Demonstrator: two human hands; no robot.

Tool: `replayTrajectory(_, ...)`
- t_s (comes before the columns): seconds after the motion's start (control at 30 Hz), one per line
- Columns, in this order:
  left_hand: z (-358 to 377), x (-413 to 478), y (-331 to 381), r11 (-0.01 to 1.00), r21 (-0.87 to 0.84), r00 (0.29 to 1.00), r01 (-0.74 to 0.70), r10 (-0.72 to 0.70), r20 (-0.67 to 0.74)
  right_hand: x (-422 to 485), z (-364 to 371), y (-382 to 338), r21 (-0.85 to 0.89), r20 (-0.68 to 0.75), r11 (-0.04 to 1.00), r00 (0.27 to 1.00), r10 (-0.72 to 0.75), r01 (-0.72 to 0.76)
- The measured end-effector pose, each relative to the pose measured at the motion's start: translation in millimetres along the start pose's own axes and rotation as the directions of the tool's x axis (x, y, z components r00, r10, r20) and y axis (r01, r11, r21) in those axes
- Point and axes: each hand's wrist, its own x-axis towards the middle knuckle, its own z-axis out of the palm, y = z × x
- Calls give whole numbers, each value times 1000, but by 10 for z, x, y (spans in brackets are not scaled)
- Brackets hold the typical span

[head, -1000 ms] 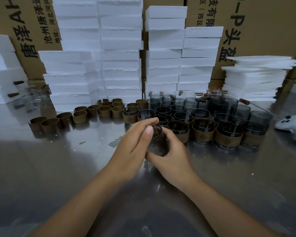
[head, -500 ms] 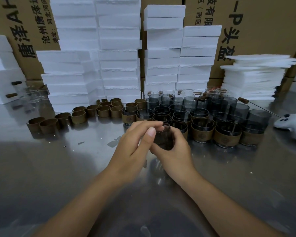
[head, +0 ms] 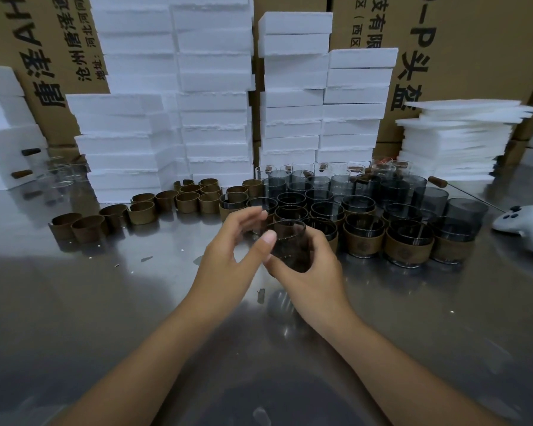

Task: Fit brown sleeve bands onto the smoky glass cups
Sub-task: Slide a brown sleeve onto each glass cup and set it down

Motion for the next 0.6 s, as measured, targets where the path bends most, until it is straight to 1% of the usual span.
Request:
replayTrajectory(0.1,38,0,-30,989,-58,988,134,-128,88,-15,4,-5,-6,28,1000,999,-23,23)
replayTrajectory(0.2,49,5,-61,977,-100,975,190,-176,134,-16,6,-8,-30,50,999,998,-29,31)
replayTrajectory(0.27,34,17,-81,971,-135,976,198,-184,114,-13,4,-10,-17,74,999,997,-35,37)
replayTrajectory(0.33,15,25,-88,963,-169,976,212,-200,85,-13,8,-12,-10,128,999,991,-36,37)
replayTrajectory(0.47,-23,45,-84,963,-172,976,209,-216,-21,-15,25,42,-100,197,995,980,18,2)
replayTrajectory(0.53,-43,62,-86,967,-177,977,184,-199,-71,3,26,50,-132,205,991,977,59,-32)
replayTrajectory(0.6,-56,67,-84,972,-173,979,160,-179,-101,31,16,26,-103,167,990,980,110,-94)
